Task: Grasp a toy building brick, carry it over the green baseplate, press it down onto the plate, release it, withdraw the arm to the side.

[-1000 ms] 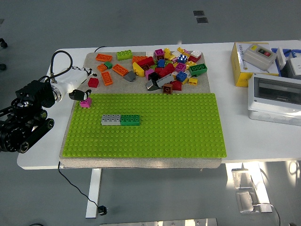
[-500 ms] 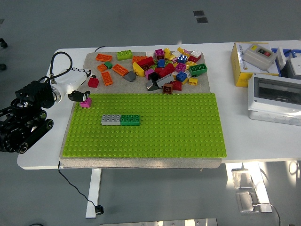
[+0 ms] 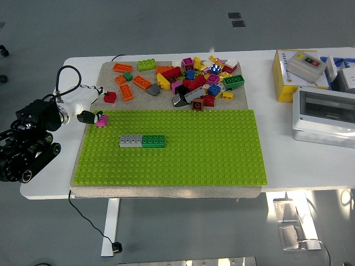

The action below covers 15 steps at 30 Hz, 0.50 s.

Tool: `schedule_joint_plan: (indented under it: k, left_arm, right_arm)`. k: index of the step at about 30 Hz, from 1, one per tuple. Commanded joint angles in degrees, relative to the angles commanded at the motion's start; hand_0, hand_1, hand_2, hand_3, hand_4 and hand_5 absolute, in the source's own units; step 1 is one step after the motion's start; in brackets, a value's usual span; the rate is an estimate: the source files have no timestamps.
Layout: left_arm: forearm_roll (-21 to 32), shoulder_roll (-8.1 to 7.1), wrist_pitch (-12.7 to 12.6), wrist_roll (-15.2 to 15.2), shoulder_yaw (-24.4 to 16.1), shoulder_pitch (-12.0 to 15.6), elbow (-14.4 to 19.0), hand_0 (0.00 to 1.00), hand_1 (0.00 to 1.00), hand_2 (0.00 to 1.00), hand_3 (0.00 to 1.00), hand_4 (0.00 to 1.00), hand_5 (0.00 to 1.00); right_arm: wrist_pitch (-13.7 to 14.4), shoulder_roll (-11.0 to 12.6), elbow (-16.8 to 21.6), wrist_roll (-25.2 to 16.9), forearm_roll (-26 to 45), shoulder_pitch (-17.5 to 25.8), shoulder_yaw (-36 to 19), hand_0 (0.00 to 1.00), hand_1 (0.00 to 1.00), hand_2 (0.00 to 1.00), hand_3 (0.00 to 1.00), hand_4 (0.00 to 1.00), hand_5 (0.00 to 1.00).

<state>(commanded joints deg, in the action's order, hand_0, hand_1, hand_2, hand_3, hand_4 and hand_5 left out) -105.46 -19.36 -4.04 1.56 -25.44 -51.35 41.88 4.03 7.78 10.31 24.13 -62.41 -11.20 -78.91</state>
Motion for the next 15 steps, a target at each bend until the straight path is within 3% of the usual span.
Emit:
schedule_joint_plan:
  k: [5, 15]
  left_arm:
    - [0.36, -0.18, 0.88, 0.41, 0.22, 0.19, 0.24, 0.998, 0.974, 0.998, 0.884, 0.541, 0.165]
    - [4.58, -1.01, 5.71, 3.56, 0.21, 0.56, 1.28, 0.998, 0.979, 0.998, 0.883, 0.541, 0.165]
  right_arm:
    - [-0.03, 0.09, 0.0, 0.04, -0.21, -0.17, 0.09, 0.646, 0.572, 0.64, 0.772, 0.409, 0.998]
    - [-0.14, 0.17, 0.0, 0.22, -0.83, -0.21, -0.11, 0.646, 0.572, 0.64, 0.771, 0.409, 0.998]
